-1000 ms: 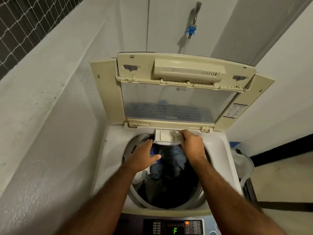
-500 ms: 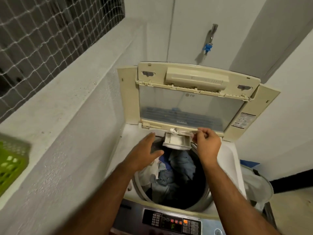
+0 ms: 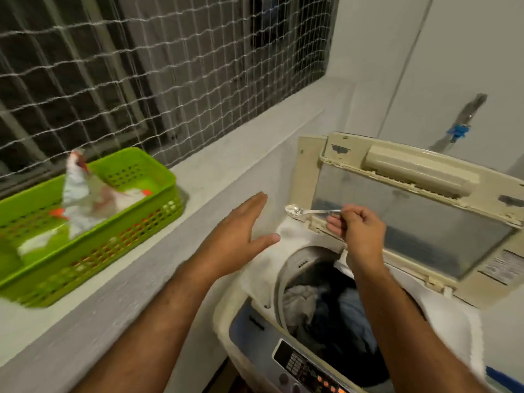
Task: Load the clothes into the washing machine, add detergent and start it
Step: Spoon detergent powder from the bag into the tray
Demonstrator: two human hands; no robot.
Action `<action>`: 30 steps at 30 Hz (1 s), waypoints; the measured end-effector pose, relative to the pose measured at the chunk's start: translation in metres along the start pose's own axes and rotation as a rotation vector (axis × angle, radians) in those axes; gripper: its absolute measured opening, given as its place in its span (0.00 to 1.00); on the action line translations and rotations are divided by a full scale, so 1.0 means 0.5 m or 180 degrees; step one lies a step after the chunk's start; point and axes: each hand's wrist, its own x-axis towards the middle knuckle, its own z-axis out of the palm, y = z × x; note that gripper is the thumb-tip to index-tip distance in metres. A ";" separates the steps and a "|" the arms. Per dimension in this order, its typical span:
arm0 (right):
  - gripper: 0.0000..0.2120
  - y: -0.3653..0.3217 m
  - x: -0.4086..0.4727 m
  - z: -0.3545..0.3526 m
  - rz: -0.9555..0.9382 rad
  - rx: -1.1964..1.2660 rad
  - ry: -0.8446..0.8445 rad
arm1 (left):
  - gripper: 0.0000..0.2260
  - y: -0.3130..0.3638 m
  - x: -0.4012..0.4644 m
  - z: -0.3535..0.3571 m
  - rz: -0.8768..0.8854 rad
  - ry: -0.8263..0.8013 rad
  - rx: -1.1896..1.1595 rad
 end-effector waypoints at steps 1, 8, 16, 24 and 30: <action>0.08 -0.014 -0.007 0.025 -0.0006 -0.0003 -0.0172 | 0.36 -0.001 -0.015 -0.027 -0.0003 0.0145 0.0053; 0.06 -0.115 -0.057 0.245 -0.0285 0.0168 -0.1155 | 0.36 -0.020 -0.109 -0.198 -0.0069 0.0963 0.0461; 0.07 -0.151 -0.125 0.507 -0.0668 -0.0621 -0.2078 | 0.39 -0.092 -0.186 -0.299 -0.0799 0.1296 0.0679; 0.07 -0.109 -0.162 0.608 -0.1818 -0.2509 -0.1918 | 0.37 -0.135 -0.200 -0.308 -0.0914 0.1288 0.0716; 0.04 -0.085 -0.141 0.616 -0.1848 -0.2540 -0.1931 | 0.39 -0.146 -0.172 -0.303 -0.0781 0.1225 0.0660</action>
